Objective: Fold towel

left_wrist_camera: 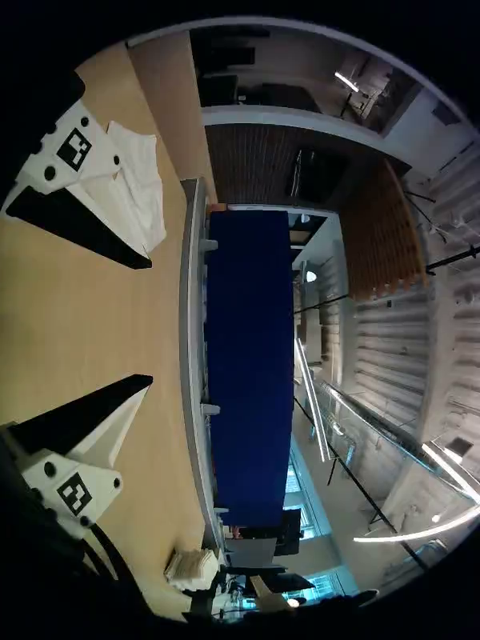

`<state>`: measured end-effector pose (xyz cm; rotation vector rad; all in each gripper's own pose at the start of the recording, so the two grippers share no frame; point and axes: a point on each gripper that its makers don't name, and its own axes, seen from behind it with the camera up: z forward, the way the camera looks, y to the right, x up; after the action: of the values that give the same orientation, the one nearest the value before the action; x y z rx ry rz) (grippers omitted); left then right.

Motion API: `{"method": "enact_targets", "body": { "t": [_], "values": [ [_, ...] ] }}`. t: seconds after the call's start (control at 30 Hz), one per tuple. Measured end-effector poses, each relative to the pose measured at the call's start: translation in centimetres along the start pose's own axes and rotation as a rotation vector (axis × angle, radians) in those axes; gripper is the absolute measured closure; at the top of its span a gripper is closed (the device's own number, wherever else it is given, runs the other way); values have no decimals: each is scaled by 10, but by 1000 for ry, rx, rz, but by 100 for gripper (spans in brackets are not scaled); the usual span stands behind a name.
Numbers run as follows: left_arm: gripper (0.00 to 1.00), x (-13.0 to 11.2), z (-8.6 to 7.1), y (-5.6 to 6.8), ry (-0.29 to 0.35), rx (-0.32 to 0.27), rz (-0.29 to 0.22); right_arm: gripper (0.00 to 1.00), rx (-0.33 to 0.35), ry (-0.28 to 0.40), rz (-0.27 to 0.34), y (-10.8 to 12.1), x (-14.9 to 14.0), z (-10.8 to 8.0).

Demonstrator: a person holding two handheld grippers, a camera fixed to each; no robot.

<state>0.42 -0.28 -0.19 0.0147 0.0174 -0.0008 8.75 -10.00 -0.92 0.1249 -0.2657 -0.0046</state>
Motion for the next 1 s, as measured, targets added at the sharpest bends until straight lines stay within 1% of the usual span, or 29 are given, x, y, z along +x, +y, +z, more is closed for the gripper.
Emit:
{"method": "enact_targets", "body": {
  "t": [0.27,0.47,0.67,0.77,0.87,1.0],
  "values": [
    [2,-5,1,0,-15,-2,-1,8,-8,4,8,7,-1,-3],
    [2,-5,1,0,-18,0,0,8,-15,15,8,18,1,-6],
    [2,-5,0,0,-18,-1,0,8,-17,57,26,25,9,-8],
    [2,-4,0,0,-18,-1,1,7,-23,83,22,31,9,-7],
    [2,-4,1,0,-18,0,1,6,-50,114,17,44,7,-4],
    [2,-4,1,0,-18,-1,1,5,-81,151,35,56,-1,-3]
  ]
}}
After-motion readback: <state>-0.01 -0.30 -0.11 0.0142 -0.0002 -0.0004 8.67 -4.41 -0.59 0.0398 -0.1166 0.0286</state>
